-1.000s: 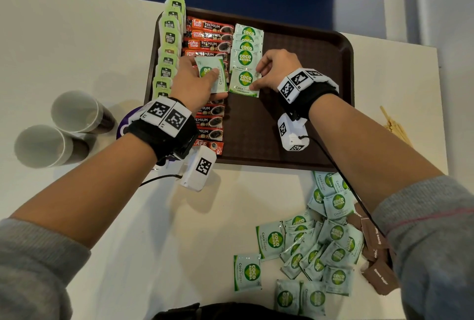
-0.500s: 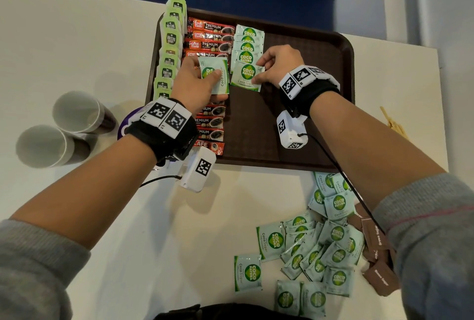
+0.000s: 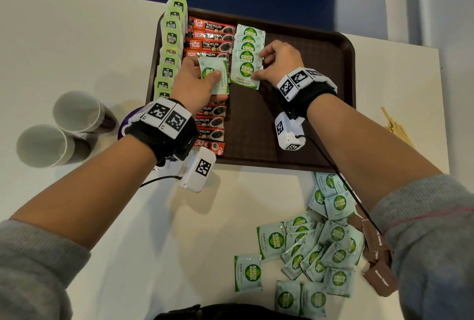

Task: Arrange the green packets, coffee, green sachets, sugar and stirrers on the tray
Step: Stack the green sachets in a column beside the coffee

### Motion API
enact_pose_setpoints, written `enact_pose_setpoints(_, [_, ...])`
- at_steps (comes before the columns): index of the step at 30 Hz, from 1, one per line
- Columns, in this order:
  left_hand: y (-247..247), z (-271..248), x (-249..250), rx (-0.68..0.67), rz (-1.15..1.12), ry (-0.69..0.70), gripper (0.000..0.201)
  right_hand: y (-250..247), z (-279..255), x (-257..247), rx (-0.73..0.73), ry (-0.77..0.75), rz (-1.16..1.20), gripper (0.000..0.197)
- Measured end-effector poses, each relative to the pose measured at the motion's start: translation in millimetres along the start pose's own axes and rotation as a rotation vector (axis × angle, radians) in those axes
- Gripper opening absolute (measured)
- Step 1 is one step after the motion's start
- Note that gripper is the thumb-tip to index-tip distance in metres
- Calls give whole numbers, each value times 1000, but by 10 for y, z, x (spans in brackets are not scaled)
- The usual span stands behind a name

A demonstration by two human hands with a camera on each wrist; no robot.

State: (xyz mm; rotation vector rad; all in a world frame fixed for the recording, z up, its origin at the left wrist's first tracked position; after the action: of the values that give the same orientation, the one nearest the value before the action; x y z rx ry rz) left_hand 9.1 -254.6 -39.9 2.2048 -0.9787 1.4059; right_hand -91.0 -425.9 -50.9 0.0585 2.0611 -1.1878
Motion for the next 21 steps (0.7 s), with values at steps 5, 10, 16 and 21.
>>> enact_pose_setpoints(5, [0, 4, -14, -16, 6, 10, 19, -8, 1, 20, -8, 11, 24, 46])
enact_pose_setpoints(10, [-5, 5, -18, -11, 5, 6, 20, 2, 13, 28, -22, 23, 35, 45])
enact_pose_setpoints(16, [-7, -12, 6, -3, 11, 7, 24, -9, 47, 7, 3, 12, 42, 44])
enact_pose_setpoints(21, [-7, -12, 5, -6, 9, 3, 24, -2, 48, 20, 7, 4, 34, 43])
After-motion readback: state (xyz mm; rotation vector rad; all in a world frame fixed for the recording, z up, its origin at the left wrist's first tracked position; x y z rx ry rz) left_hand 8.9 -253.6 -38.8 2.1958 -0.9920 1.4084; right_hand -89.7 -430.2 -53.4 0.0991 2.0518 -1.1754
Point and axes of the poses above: each hand's wrist, its own z-axis towards the middle knuckle, its own y-axis out of the palm, x = y × z, the point moved 4 cm from there along z, towards the middle knuckle, and after that the axes turned 5 degrees about z, right-handed, at the moved point
